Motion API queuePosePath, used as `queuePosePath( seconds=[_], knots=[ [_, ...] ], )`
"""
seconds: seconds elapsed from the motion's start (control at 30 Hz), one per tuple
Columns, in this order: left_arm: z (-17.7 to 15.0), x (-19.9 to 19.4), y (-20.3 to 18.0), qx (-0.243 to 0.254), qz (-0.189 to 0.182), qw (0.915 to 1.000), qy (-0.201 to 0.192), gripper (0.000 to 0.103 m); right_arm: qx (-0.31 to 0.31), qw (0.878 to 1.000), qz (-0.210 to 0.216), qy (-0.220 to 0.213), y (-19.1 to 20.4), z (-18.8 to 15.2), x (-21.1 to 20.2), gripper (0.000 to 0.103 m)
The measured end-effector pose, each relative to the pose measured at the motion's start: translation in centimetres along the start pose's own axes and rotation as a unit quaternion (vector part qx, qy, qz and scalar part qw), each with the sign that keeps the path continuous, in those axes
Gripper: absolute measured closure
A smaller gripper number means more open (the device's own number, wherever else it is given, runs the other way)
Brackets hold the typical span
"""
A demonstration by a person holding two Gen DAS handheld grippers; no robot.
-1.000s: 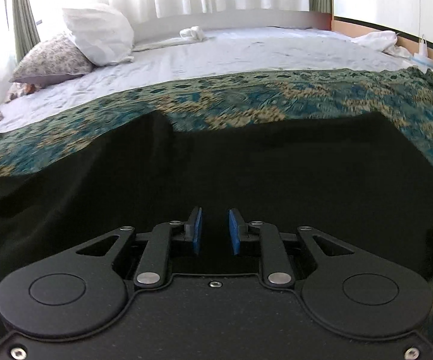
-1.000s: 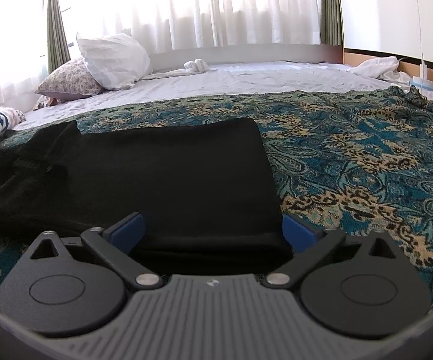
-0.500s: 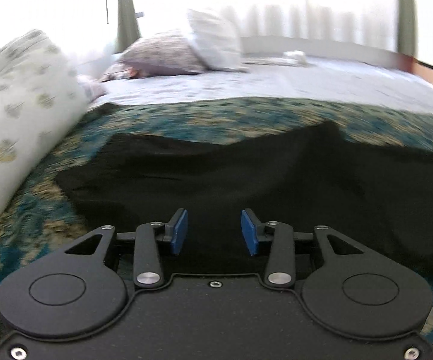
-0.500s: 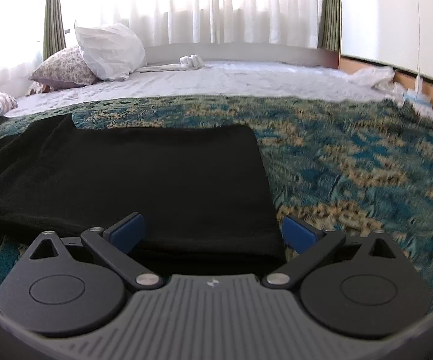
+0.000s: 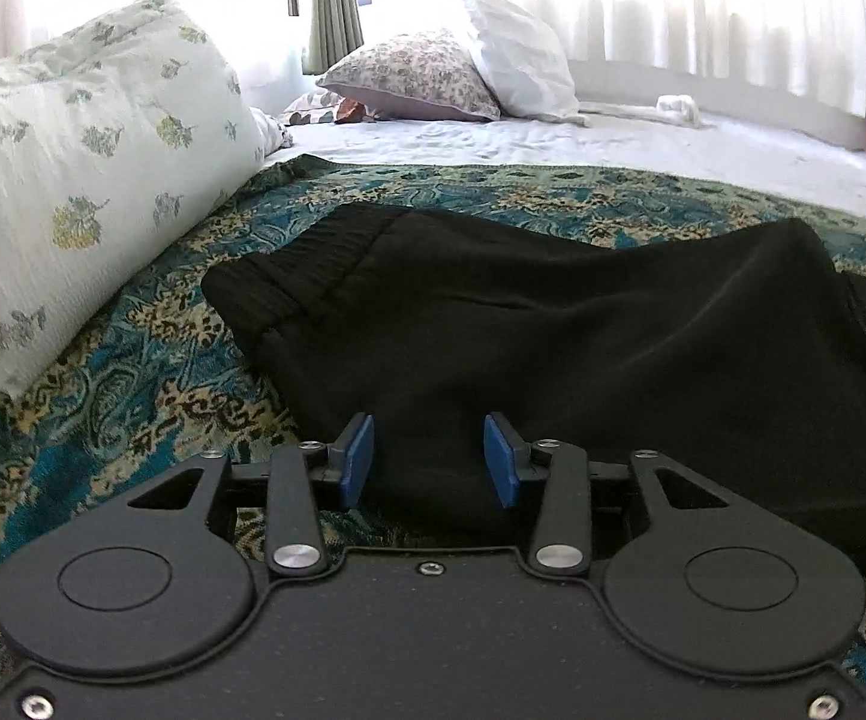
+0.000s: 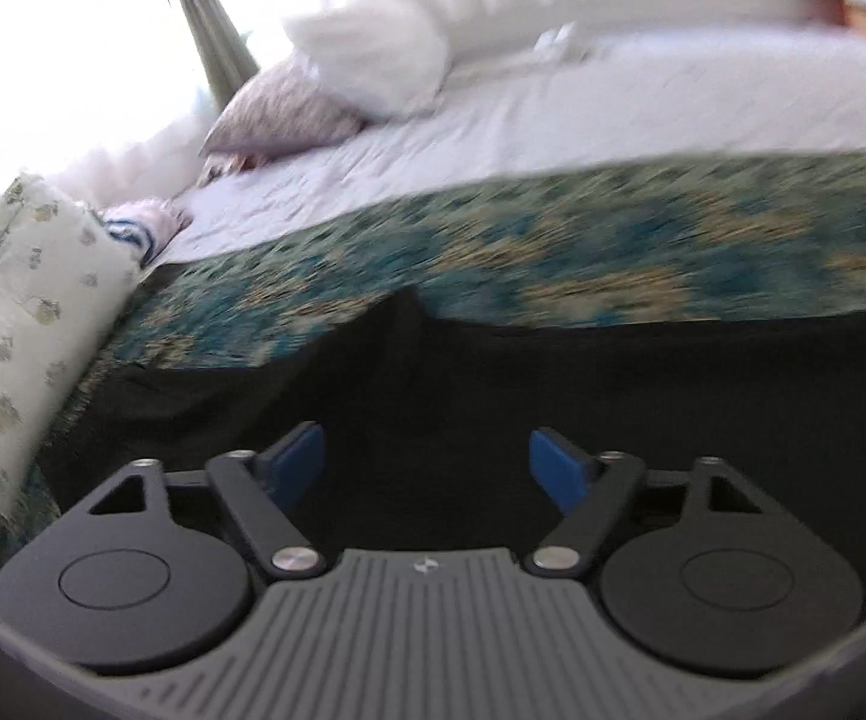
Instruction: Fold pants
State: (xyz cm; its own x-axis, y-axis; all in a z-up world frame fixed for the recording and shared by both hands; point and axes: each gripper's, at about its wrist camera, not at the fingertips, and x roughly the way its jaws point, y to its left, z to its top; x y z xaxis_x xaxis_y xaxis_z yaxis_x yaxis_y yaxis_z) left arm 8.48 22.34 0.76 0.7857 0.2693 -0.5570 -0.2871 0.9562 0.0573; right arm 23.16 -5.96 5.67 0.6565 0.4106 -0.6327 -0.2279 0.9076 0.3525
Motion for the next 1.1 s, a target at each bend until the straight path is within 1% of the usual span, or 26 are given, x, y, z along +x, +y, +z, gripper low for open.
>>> queuePosePath(
  seconds=[0.07, 0.1, 0.13, 0.17, 0.23, 0.3, 0.33, 0.43, 0.5, 0.53, 0.57, 0.6, 0.67, 0.7, 0.73, 0.77, 0.83, 0.87, 0.9, 0.93, 0.97, 1.0, 1.03, 1.07, 1.1],
  knots=[
    [-0.1, 0.1, 0.4, -0.013, -0.01, 0.9999, -0.001, 0.063, -0.009, 1.0, -0.02, 0.016, 1.7, 1.2, 3.4, 0.034],
    [-0.2, 0.1, 0.6, -0.021, -0.015, 0.9997, -0.001, 0.063, -0.014, 0.999, -0.032, 0.022, 2.5, 1.6, 5.1, 0.037],
    [-0.3, 0.1, 0.9, -0.028, -0.02, 0.9994, -0.003, 0.063, -0.021, 0.998, -0.045, 0.028, 3.2, 1.8, 6.6, 0.044],
    [-0.3, 0.1, 1.0, -0.033, -0.023, 0.9992, -0.004, 0.063, -0.035, 0.997, -0.064, 0.033, 3.8, 2.0, 8.2, 0.047],
    [-0.4, 0.1, 1.2, -0.04, -0.027, 0.9988, -0.008, 0.063, -0.067, 0.991, -0.107, 0.031, 4.5, 2.3, 10.5, 0.045],
    [-0.6, 0.0, 1.1, -0.043, -0.028, 0.9986, -0.011, 0.062, -0.092, 0.987, -0.128, 0.011, 4.8, 2.4, 11.8, 0.045],
    [-0.7, 0.0, 1.1, -0.044, -0.029, 0.9985, -0.012, 0.062, -0.098, 0.986, -0.136, 0.005, 4.7, 2.4, 12.3, 0.043],
    [-0.7, -0.1, 1.1, -0.047, -0.03, 0.9984, -0.014, 0.062, -0.095, 0.987, -0.131, -0.01, 4.5, 2.2, 12.5, 0.039],
    [-0.6, -0.1, 1.2, -0.05, -0.033, 0.9981, -0.014, 0.061, -0.114, 0.984, -0.136, -0.02, 4.9, 1.7, 11.8, 0.031],
    [-0.5, -0.1, 1.4, -0.054, -0.039, 0.9977, -0.012, 0.056, -0.122, 0.982, -0.14, -0.023, 5.1, 1.4, 11.4, 0.025],
    [-0.4, -0.2, 1.7, -0.063, -0.051, 0.9967, -0.01, 0.049, -0.129, 0.982, -0.137, -0.028, 5.3, 1.2, 10.8, 0.021],
    [-0.2, -0.3, 2.1, -0.078, -0.067, 0.9947, -0.009, 0.045, -0.137, 0.982, -0.129, -0.036, 5.4, 0.8, 10.0, 0.02],
    [0.2, -0.6, 3.1, -0.115, -0.099, 0.9882, -0.016, 0.027, -0.156, 0.979, -0.116, -0.053, 5.8, -0.5, 7.8, 0.012],
    [0.5, -0.8, 3.6, -0.129, -0.107, 0.9856, -0.022, 0.022, -0.172, 0.977, -0.111, -0.056, 6.0, -1.3, 6.6, 0.011],
    [0.8, -0.8, 3.9, -0.139, -0.108, 0.9839, -0.031, 0.014, -0.189, 0.975, -0.106, -0.058, 6.5, -1.9, 5.7, 0.008],
    [1.2, -0.9, 4.1, -0.14, -0.101, 0.9842, -0.037, 0.013, -0.21, 0.97, -0.104, -0.06, 6.8, -2.8, 4.9, 0.004],
    [2.4, -0.8, 4.1, -0.126, -0.072, 0.9881, -0.05, 0.013, -0.254, 0.959, -0.11, -0.063, 7.5, -4.7, 3.3, 0.0],
    [3.0, -0.7, 4.0, -0.119, -0.06, 0.9895, -0.055, 0.013, -0.277, 0.951, -0.117, -0.067, 7.7, -6.0, 2.4, 0.0],
    [3.6, -0.6, 3.8, -0.113, -0.054, 0.9903, -0.06, 0.014, -0.293, 0.945, -0.124, -0.07, 7.7, -6.9, 1.7, 0.0],
    [4.3, -0.3, 3.5, -0.106, -0.06, 0.9905, -0.063, 0.017, -0.305, 0.94, -0.132, -0.072, 7.7, -7.9, 1.0, 0.0],
    [4.9, -0.1, 3.4, -0.102, -0.071, 0.9901, -0.065, 0.029, -0.311, 0.938, -0.137, -0.071, 7.6, -8.9, 0.4, 0.0],
    [5.7, 0.3, 2.7, -0.092, -0.091, 0.9896, -0.063, 0.037, -0.314, 0.937, -0.138, -0.069, 7.4, -9.5, -0.1, 0.0],
    [6.4, 0.9, 2.0, -0.081, -0.106, 0.9893, -0.059, 0.05, -0.314, 0.937, -0.14, -0.066, 7.3, -10.2, -0.4, 0.0],
    [7.0, 1.6, 1.1, -0.068, -0.118, 0.9892, -0.053, 0.058, -0.314, 0.936, -0.145, -0.063, 7.1, -10.9, -0.6, 0.0],
    [7.8, 2.7, 0.1, -0.053, -0.128, 0.9893, -0.045, 0.061, -0.313, 0.936, -0.148, -0.06, 6.9, -11.3, -0.7, 0.0]
  ],
)
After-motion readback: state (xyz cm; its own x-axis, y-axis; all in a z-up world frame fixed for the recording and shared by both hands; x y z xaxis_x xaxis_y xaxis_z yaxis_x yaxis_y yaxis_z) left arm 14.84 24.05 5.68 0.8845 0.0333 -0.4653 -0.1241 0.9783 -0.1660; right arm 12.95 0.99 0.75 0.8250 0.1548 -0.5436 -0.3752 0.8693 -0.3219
